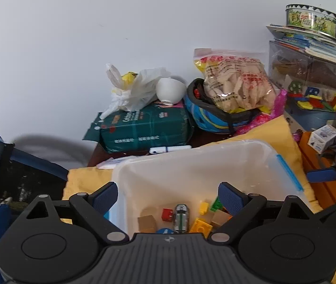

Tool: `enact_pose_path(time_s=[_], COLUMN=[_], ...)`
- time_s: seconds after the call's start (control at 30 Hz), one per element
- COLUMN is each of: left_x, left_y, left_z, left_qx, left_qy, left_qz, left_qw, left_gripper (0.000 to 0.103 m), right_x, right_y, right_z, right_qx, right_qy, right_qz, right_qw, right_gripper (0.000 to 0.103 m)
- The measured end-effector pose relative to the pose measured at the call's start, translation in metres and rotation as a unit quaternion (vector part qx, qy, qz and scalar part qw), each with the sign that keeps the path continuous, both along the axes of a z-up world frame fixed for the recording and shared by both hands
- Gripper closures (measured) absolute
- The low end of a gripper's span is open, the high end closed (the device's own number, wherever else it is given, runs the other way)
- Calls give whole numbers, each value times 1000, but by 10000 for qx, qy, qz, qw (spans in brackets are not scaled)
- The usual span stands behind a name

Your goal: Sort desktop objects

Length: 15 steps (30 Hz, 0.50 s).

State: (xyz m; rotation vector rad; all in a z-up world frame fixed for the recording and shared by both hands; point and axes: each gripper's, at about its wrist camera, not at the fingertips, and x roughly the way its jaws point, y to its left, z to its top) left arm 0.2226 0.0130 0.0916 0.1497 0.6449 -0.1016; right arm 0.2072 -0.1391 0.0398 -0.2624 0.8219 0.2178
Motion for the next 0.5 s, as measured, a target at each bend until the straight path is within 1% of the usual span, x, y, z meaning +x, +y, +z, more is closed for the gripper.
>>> enact_pose_path(time_s=[0.07, 0.23, 0.33, 0.43, 0.5], left_x=[2, 2, 2, 0, 0], left_y=[-2, -6, -8, -7, -6], left_z=[-2, -5, -6, -4, -2], left_qx=[129, 240, 287, 291, 262], left_qy=[51, 171, 145, -45, -82], left_qz=[51, 11, -6, 74, 52], left_qw=[9999, 9996, 9995, 9995, 9996], left_gripper=[9, 9, 9, 9, 9], right_x=[-2, -5, -6, -7, -7], right_y=[1, 0, 1, 1, 0], right_z=[1, 1, 1, 0, 0], right_qx=[-28, 20, -2, 10, 57], right_qy=[-45, -62, -53, -32, -19], right_qz=[22, -5, 31, 25, 34], right_qw=[10000, 10000, 10000, 10000, 10000], right_gripper=[7, 7, 7, 7, 7])
